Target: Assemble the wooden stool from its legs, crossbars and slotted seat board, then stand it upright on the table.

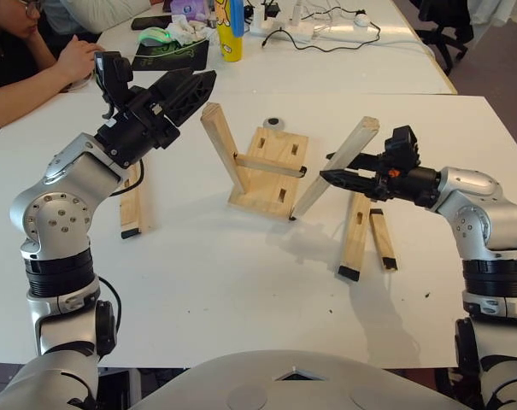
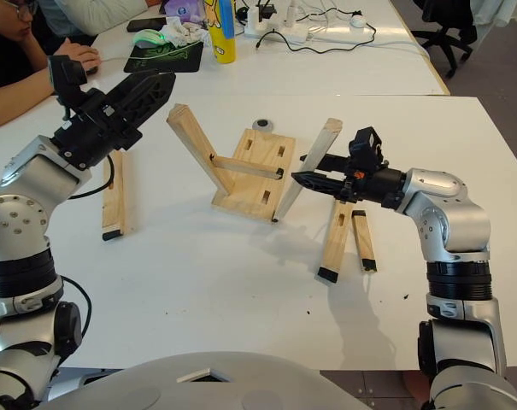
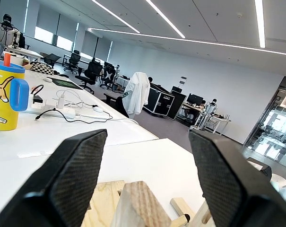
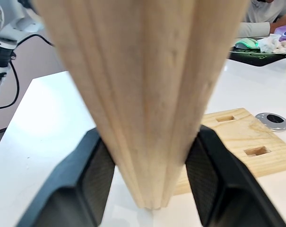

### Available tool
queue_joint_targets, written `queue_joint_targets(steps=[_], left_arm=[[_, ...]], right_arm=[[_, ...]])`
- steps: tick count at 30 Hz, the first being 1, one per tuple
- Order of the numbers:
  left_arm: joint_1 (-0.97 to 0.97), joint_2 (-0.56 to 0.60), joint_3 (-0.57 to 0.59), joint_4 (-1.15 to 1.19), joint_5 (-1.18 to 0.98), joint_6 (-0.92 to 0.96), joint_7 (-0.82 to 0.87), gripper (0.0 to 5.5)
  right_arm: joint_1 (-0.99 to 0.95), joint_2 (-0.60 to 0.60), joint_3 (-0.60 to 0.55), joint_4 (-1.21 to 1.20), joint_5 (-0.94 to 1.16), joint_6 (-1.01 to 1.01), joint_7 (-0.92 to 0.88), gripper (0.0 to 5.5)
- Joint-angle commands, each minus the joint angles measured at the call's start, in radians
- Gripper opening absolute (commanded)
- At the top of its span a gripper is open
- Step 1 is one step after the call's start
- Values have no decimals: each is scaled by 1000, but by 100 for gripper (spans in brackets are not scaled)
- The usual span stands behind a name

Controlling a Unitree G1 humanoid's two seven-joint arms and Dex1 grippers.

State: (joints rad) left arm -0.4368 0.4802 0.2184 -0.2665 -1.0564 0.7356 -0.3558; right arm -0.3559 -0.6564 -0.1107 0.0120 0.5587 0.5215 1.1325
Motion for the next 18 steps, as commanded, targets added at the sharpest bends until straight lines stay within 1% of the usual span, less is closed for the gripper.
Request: queue_joint_targets(steps=[1, 6, 18], left_arm=[[-2, -1, 17, -4, 13, 4, -1, 319], [2, -3, 28, -16, 11, 6, 8, 319], [-31, -3, 23, 11, 12, 22, -10, 319]], right_arm=[[-81, -38, -35, 48, -2, -22, 2, 206], [-113, 1, -3, 66, -3, -33, 0, 206], [-36, 89, 29, 24, -1, -51, -54, 206]])
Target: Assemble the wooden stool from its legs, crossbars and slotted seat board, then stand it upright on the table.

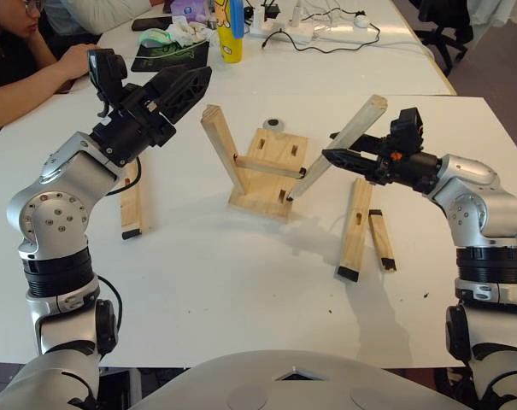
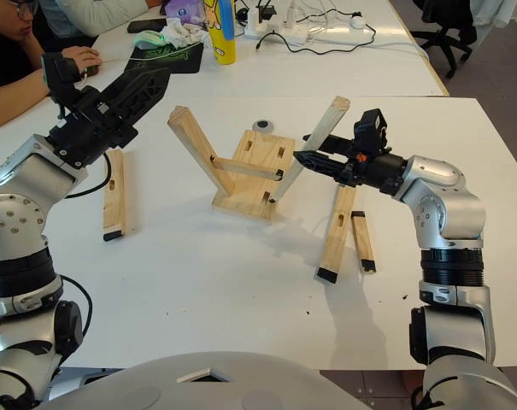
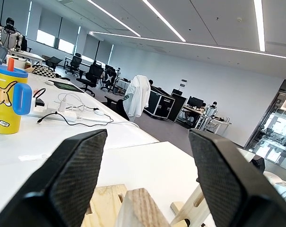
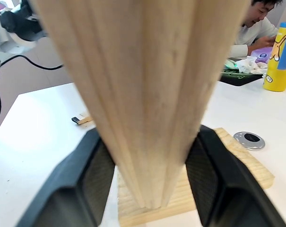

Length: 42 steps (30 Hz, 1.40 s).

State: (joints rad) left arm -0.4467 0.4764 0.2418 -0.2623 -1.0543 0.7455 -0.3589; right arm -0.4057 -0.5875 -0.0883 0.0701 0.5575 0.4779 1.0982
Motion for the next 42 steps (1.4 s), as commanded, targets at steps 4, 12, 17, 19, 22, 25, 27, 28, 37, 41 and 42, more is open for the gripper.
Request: queue_joint_targets(steps=[4, 12, 17, 19, 22, 25, 27, 28, 37, 41, 42], left_arm=[[-20, -2, 0, 6, 9, 15, -6, 319], [-7, -2, -7, 18, 18, 26, -15, 319], [21, -2, 5, 23, 29, 23, -15, 319], [31, -1, 8, 28, 33, 23, -18, 319], [32, -4, 8, 26, 35, 24, -18, 319], [31, -7, 8, 22, 35, 25, -14, 319], [31, -8, 9, 21, 35, 27, -12, 319], [31, -9, 9, 20, 34, 27, -11, 319], [30, -15, 15, 17, 32, 32, -6, 319], [26, -15, 18, 21, 33, 36, -6, 319], [22, -14, 18, 26, 33, 38, -9, 319]], right_arm=[[27, 45, 8, -48, 2, -14, -38, 206], [23, 55, 22, -33, -25, -61, -44, 206], [45, 57, 30, -34, -42, -74, -54, 206], [62, 59, 34, -45, -49, -74, -65, 206], [62, 56, 41, -45, -57, -77, -72, 206], [63, 52, 49, -39, -69, -89, -73, 206], [65, 57, 47, -41, -63, -90, -75, 206], [64, 58, 47, -42, -61, -90, -77, 206], [54, 53, 48, -50, -51, -91, -73, 206], [56, 42, 54, -49, -55, -99, -54, 206], [57, 39, 56, -50, -59, -103, -51, 206]])
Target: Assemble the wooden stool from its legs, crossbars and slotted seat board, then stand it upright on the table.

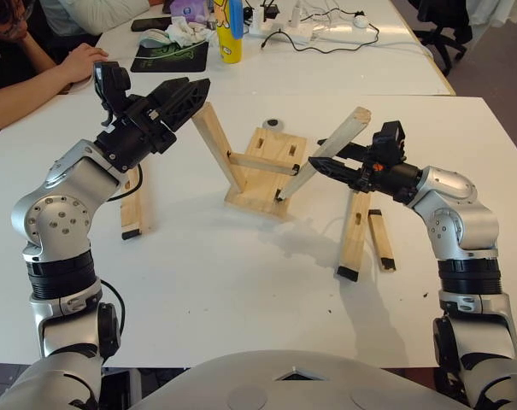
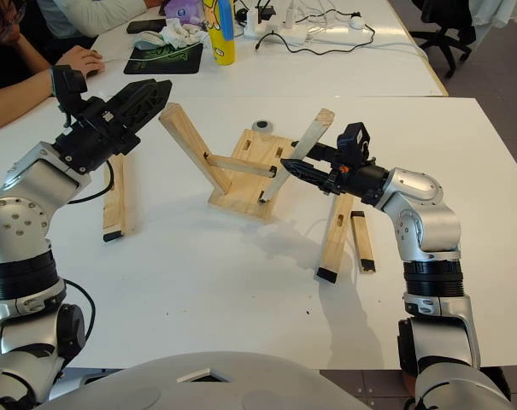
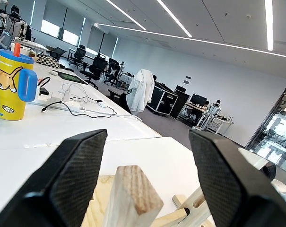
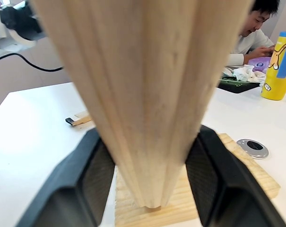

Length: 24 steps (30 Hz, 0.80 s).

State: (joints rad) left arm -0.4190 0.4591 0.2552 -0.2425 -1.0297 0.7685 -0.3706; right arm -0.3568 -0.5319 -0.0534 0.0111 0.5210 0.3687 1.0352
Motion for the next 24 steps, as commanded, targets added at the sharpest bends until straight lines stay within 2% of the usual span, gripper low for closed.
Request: queue_joint_targets(steps=[1, 14, 24], left_arm=[[-8, 5, 4, 9, 9, 17, 1, 319], [-35, 10, 3, 28, 10, 39, -14, 319], [-46, 10, -7, 55, 33, 49, -27, 319]], right_arm=[[9, -19, 23, 9, -26, 3, 12, 206], [-5, -10, 18, 18, -28, -40, 16, 206], [18, 3, 74, 104, -68, -133, 47, 206]])
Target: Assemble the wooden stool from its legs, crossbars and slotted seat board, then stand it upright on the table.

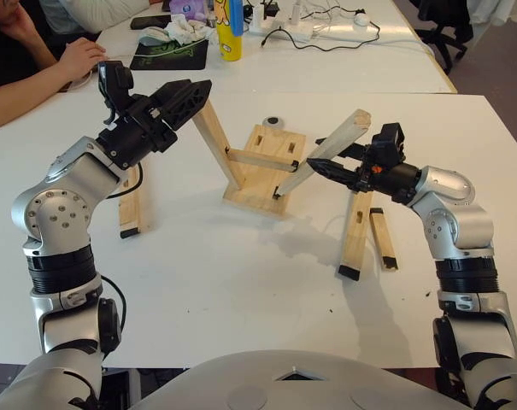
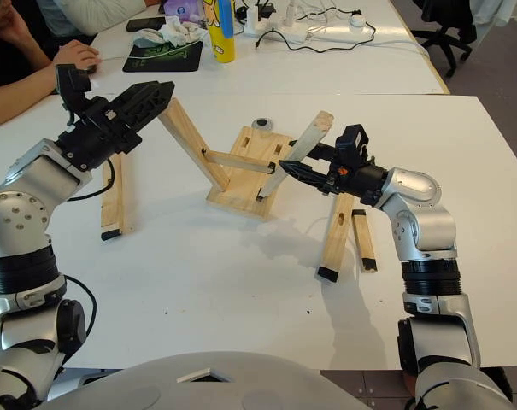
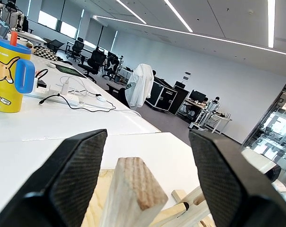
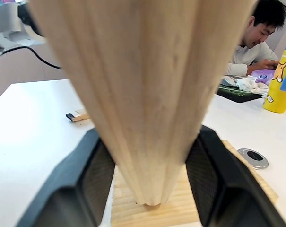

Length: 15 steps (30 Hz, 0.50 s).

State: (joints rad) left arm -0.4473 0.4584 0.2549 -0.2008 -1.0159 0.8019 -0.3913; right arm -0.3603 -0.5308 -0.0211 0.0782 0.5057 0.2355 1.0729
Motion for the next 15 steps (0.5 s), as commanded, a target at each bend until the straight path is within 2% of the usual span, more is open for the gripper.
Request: queue_joint_targets(steps=[1, 8, 15], left_arm=[[-19, 11, -9, 17, 23, 16, -8, 319], [-7, 6, -6, 22, 49, 17, -8, 319], [18, -12, 5, -2, 56, 11, 10, 319]], right_arm=[[28, -2, 50, 41, -57, -2, 16, 206], [36, -87, 86, 21, -62, 28, 99, 205], [-5, -101, 123, -17, -78, 78, 60, 205]])
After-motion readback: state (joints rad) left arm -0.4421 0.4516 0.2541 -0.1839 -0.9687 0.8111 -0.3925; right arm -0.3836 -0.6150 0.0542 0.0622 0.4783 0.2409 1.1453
